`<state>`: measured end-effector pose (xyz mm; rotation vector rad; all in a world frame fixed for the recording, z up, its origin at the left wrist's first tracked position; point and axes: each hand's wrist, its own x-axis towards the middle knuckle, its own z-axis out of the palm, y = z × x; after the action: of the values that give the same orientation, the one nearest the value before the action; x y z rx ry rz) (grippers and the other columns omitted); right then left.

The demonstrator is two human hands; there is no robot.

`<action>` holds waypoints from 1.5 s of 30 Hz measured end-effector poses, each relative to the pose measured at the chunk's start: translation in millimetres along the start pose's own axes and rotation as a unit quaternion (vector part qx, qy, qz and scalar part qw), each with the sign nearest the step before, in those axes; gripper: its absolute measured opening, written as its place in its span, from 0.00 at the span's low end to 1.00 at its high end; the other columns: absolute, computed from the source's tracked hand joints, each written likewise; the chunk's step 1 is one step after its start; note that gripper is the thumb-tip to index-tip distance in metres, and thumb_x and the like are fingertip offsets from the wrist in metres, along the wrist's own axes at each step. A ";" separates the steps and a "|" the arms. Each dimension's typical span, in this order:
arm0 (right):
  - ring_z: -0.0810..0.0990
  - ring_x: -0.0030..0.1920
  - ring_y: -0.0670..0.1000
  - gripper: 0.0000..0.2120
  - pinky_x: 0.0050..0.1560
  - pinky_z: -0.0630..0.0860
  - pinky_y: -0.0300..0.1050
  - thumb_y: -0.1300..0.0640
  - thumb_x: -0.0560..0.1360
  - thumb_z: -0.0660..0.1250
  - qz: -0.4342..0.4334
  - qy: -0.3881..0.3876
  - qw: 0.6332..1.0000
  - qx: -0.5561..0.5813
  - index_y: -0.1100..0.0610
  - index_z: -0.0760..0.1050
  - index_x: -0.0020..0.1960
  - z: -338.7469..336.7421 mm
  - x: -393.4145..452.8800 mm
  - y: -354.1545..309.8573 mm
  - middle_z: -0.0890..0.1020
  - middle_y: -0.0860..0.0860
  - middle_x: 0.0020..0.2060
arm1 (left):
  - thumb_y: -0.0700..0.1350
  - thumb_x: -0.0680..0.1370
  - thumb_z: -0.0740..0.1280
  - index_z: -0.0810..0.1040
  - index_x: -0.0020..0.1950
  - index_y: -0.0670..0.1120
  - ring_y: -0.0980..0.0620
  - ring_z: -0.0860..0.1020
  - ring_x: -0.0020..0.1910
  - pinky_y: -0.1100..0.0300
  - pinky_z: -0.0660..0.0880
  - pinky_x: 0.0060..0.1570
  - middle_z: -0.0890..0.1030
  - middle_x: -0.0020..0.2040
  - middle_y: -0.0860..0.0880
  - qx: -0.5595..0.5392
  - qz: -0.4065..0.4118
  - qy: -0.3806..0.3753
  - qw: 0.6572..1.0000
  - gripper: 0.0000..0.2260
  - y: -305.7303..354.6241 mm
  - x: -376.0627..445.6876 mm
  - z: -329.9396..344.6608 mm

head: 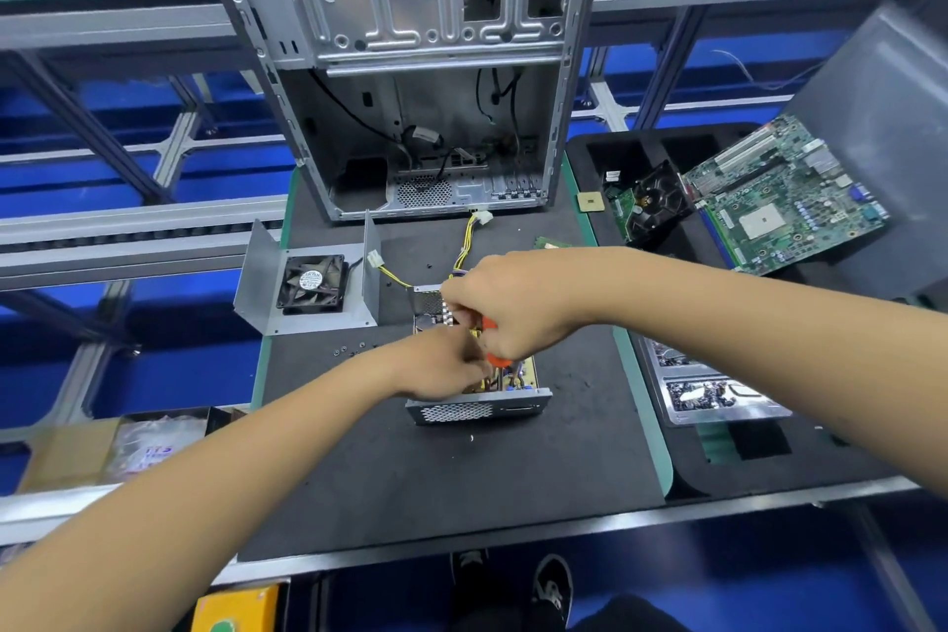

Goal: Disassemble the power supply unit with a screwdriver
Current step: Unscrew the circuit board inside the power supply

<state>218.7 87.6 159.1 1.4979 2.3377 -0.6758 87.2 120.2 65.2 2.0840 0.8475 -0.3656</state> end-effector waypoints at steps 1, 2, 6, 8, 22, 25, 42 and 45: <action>0.72 0.38 0.47 0.08 0.32 0.67 0.41 0.60 0.72 0.64 -0.004 -0.002 1.000 0.008 0.53 0.68 0.48 -0.7 -0.2 1.3 0.76 0.48 0.40 | 0.46 0.79 0.60 0.77 0.48 0.36 0.51 0.72 0.39 0.59 0.69 0.42 0.78 0.42 0.45 -0.033 -0.028 -0.032 0.999 0.13 0.2 -0.1 2.0; 0.73 0.39 0.48 0.08 0.32 0.67 0.41 0.61 0.71 0.65 -0.008 -0.008 1.000 0.013 0.53 0.69 0.48 -0.9 0.2 2.3 0.77 0.48 0.41 | 0.45 0.79 0.59 0.77 0.45 0.38 0.53 0.71 0.37 0.59 0.69 0.40 0.76 0.39 0.48 -0.068 -0.053 -0.052 0.995 0.13 0.6 0.5 3.6; 0.76 0.41 0.51 0.11 0.37 0.71 0.45 0.62 0.69 0.66 -0.008 -0.026 0.999 0.025 0.53 0.70 0.49 -0.7 1.9 3.9 0.79 0.50 0.42 | 0.39 0.73 0.56 0.59 0.30 0.49 0.49 0.57 0.33 0.55 0.54 0.34 0.60 0.31 0.49 -0.071 -0.097 -0.084 0.989 0.12 2.7 4.4 12.3; 0.73 0.38 0.48 0.12 0.36 0.70 0.44 0.62 0.69 0.67 -0.004 -0.028 0.999 0.020 0.53 0.68 0.49 -1.2 0.4 4.1 0.77 0.49 0.42 | 0.39 0.73 0.56 0.58 0.31 0.49 0.48 0.57 0.35 0.55 0.54 0.35 0.60 0.33 0.47 -0.068 -0.117 -0.092 0.986 0.12 3.4 7.4 15.6; 0.75 0.41 0.52 0.08 0.40 0.77 0.50 0.57 0.72 0.64 0.006 0.009 0.999 -0.033 0.59 0.74 0.50 0.7 -5.5 -0.4 0.79 0.55 0.42 | 0.37 0.75 0.57 0.73 0.53 0.45 0.48 0.71 0.45 0.57 0.68 0.43 0.74 0.48 0.43 -0.142 -0.201 -0.168 0.955 0.10 9.7 18.2 10.7; 0.77 0.47 0.54 0.06 0.43 0.79 0.51 0.59 0.69 0.67 -0.004 0.000 1.000 -0.011 0.58 0.76 0.46 1.0 -4.8 2.4 0.81 0.53 0.40 | 0.33 0.74 0.55 0.76 0.54 0.41 0.48 0.72 0.43 0.59 0.68 0.40 0.75 0.49 0.42 -0.153 -0.203 -0.174 0.951 0.14 10.2 19.5 11.6; 0.79 0.38 0.55 0.09 0.31 0.70 0.44 0.58 0.77 0.58 0.003 -0.047 0.997 -0.062 0.61 0.74 0.49 5.6 5.1 -2.7 0.81 0.57 0.39 | 0.37 0.78 0.55 0.73 0.59 0.44 0.49 0.70 0.47 0.61 0.69 0.42 0.75 0.53 0.45 -0.146 -0.187 -0.152 0.959 0.13 10.8 18.8 13.4; 0.71 0.40 0.52 0.06 0.31 0.67 0.45 0.60 0.73 0.63 -0.044 -0.005 0.996 -0.078 0.57 0.71 0.50 3.9 -1.9 -3.7 0.76 0.51 0.38 | 0.39 0.78 0.55 0.72 0.62 0.44 0.52 0.68 0.49 0.62 0.67 0.45 0.73 0.56 0.47 -0.141 -0.174 -0.140 0.965 0.14 8.3 18.8 14.7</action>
<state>216.1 82.7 157.5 1.3299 2.3991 -0.5074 107.2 113.3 51.3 1.5750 1.0261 -0.6696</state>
